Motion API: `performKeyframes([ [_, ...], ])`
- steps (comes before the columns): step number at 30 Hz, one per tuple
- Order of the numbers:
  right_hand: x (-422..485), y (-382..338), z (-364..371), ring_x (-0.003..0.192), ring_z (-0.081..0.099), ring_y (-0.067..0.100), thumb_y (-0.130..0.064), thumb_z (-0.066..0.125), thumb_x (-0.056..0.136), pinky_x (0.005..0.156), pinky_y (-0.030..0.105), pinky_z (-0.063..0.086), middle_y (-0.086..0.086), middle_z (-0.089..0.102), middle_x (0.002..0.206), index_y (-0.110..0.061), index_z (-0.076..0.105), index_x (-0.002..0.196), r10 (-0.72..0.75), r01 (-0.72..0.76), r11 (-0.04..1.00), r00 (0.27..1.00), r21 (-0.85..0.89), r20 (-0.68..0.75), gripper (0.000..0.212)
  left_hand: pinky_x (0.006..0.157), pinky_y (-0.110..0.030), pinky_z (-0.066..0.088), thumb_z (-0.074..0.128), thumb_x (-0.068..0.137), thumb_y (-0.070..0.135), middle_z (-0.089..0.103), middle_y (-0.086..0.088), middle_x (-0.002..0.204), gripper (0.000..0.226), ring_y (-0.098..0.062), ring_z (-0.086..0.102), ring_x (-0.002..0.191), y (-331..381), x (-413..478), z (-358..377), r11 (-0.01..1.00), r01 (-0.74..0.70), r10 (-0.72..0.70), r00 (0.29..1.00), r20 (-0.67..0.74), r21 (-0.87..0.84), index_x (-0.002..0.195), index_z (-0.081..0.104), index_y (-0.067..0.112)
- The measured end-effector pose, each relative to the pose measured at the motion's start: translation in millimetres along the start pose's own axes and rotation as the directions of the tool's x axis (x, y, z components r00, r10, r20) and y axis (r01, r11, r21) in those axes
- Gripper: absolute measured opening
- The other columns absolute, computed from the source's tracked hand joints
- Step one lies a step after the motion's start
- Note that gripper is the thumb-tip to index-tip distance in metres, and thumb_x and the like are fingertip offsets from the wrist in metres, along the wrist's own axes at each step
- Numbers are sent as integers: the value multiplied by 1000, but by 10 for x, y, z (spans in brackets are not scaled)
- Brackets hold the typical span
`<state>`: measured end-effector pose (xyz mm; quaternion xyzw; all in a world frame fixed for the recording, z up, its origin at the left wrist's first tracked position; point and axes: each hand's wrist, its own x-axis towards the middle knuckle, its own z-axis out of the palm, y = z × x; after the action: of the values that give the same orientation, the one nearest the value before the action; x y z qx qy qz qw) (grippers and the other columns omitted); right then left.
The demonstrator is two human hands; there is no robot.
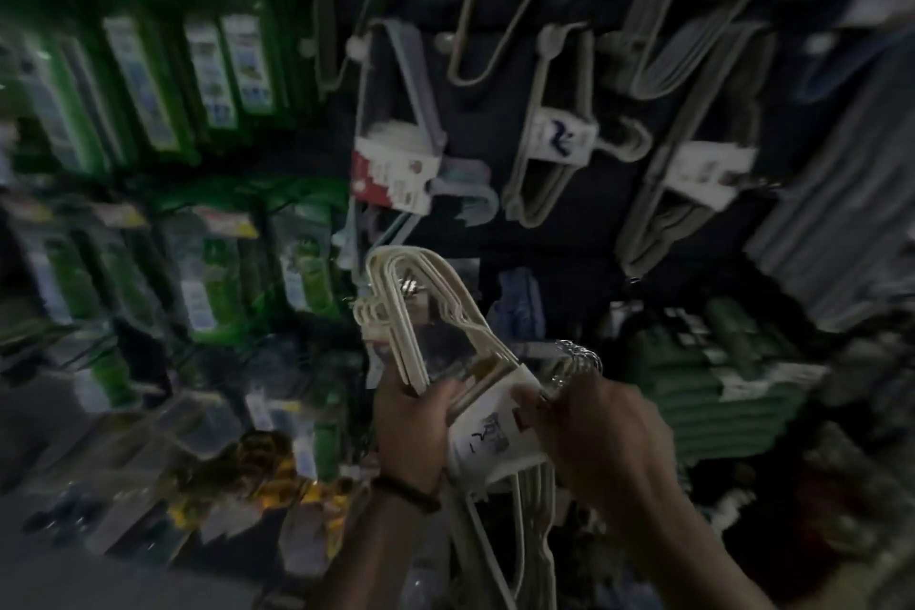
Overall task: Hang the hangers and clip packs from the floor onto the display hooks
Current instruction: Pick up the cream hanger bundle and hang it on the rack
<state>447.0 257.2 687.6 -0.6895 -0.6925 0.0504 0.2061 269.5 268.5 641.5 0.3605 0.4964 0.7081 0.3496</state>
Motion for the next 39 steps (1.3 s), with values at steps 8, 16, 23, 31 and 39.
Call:
performKeyframes([
  [8, 259, -28, -599, 95, 61, 24, -48, 55, 99, 76, 37, 47, -2, 59, 104, -26, 59, 121, -265, 245, 964, 924, -106, -277, 32, 78, -42, 56, 79, 76, 40, 72, -6, 82, 29, -23, 71, 79, 283, -7, 683, 997, 21, -42, 961, 272, 80, 89, 67, 17],
  [16, 662, 450, -1118, 91, 67, 32, -26, 52, 102, 62, 38, 45, 0, 65, 106, -23, 49, 107, -159, 136, 981, 972, -139, -171, 6, 67, -22, 57, 78, 90, 39, 80, 2, 79, 16, -11, 77, 78, 706, -66, 1462, 994, -103, 61, 780, 623, 31, 79, 81, 28],
  [23, 988, 1210, -1567, 73, 66, 26, -21, 57, 101, 64, 47, 57, -6, 58, 93, -30, 34, 94, -148, 101, 982, 935, -157, -323, 26, 67, -24, 59, 65, 96, 45, 72, -10, 76, 32, -15, 73, 77, 687, 384, 2197, 973, -207, 125, 854, 505, 108, 84, 76, 18],
  [31, 1679, 1970, -2097, 65, 58, 19, -42, 39, 109, 61, 43, 56, -5, 56, 81, -27, 44, 103, -157, 82, 963, 944, -255, -289, 17, 80, -20, 54, 53, 102, 47, 77, 11, 95, 27, 2, 71, 91, 1052, 934, 2558, 687, -646, 364, 703, 611, 334, 109, 75, 34],
  [39, 2119, 1967, -2397, 74, 64, 17, -34, 50, 106, 72, 44, 62, -5, 57, 88, -25, 49, 113, -221, 155, 955, 941, -255, -257, 12, 60, -33, 60, 73, 96, 38, 73, 1, 64, 17, -12, 72, 58, 1369, 975, 2820, 570, -762, 279, 531, 800, 307, 106, 81, 27],
])
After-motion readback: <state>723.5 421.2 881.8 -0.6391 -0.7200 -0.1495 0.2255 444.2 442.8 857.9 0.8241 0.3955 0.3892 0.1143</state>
